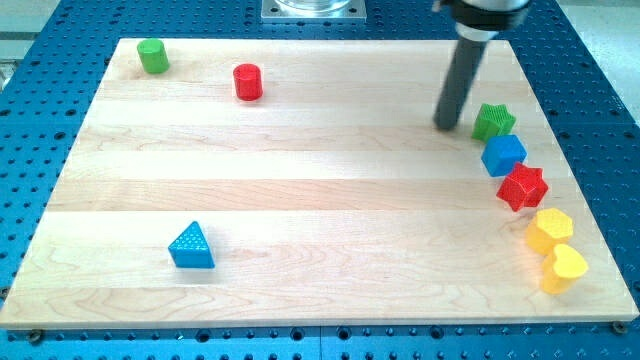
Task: Push the red circle above the green star
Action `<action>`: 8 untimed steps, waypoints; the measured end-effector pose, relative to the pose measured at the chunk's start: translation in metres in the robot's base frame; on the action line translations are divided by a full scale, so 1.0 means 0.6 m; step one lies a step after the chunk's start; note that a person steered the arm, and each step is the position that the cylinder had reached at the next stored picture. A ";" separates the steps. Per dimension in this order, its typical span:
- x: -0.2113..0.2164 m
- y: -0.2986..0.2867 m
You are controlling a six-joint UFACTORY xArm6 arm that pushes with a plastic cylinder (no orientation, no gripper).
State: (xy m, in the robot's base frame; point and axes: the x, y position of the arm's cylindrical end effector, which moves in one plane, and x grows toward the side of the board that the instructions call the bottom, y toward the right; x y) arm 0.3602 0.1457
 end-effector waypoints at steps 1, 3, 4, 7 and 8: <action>-0.006 -0.112; 0.007 -0.445; -0.068 -0.492; -0.109 -0.341; -0.113 -0.250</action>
State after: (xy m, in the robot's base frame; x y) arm 0.2925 -0.0042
